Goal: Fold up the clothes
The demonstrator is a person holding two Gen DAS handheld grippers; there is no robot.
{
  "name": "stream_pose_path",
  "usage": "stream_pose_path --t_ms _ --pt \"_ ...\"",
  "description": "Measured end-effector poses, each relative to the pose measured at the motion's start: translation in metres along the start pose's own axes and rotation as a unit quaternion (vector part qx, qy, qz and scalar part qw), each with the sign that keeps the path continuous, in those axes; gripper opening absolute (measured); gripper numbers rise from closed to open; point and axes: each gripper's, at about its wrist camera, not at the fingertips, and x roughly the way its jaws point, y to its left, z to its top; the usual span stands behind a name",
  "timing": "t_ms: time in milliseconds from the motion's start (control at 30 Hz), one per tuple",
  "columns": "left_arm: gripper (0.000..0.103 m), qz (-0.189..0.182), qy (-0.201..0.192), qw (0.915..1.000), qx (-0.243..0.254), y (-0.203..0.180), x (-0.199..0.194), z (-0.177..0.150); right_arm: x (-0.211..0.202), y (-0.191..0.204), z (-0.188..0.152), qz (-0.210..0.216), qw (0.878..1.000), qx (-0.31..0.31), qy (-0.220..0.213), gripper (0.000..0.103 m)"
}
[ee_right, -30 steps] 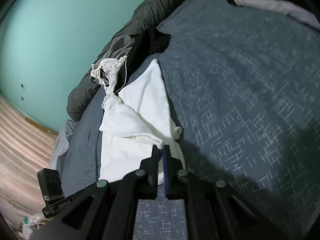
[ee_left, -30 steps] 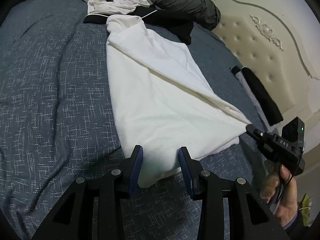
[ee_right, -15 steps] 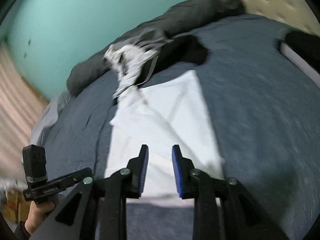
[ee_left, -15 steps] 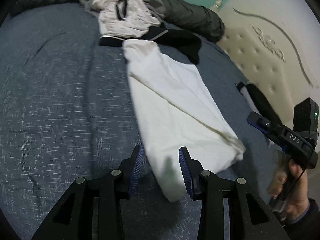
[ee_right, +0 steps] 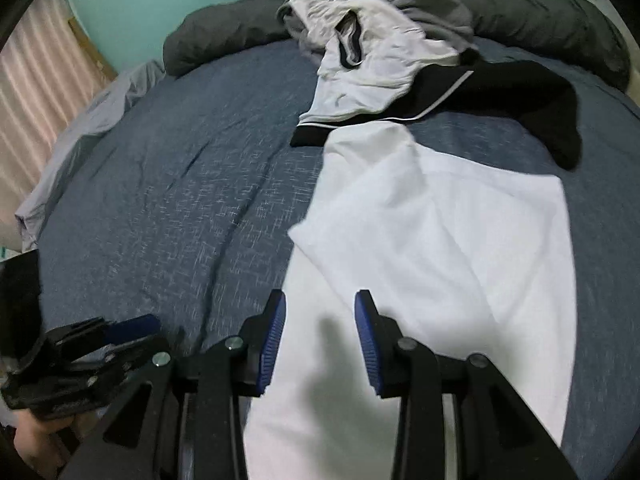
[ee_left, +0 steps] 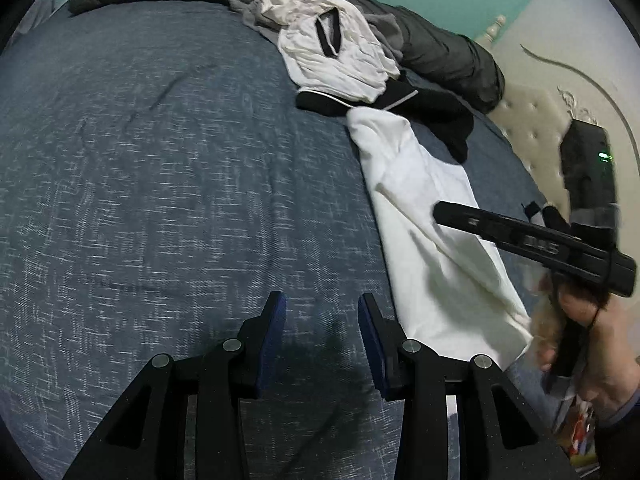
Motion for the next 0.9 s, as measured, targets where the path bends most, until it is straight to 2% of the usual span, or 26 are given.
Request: stream_pose_path --t_ms 300,400,467,533,767,900 --pt "0.041 -0.007 -0.001 0.9999 -0.01 0.005 0.001 0.003 0.052 0.026 0.023 -0.037 0.997 -0.052 0.032 0.036" --pt "0.041 -0.009 0.001 0.9999 -0.01 0.005 0.002 0.003 0.057 0.024 0.024 -0.04 0.998 -0.052 0.024 0.033" --pt "0.041 -0.01 0.0 0.9999 -0.01 0.004 0.002 0.004 0.054 0.018 0.024 -0.039 0.998 -0.044 0.014 0.012" --pt "0.041 -0.01 0.0 0.9999 -0.01 0.004 0.003 0.004 0.048 0.012 0.025 -0.035 0.999 -0.041 0.003 0.006" --pt "0.041 -0.012 0.007 0.9999 -0.008 0.001 0.008 0.003 0.013 -0.018 0.041 -0.047 0.998 -0.036 -0.038 0.004" --pt "0.041 -0.01 0.01 0.9999 -0.007 0.001 0.012 0.003 -0.003 -0.056 0.058 -0.083 0.995 -0.032 -0.05 0.004"
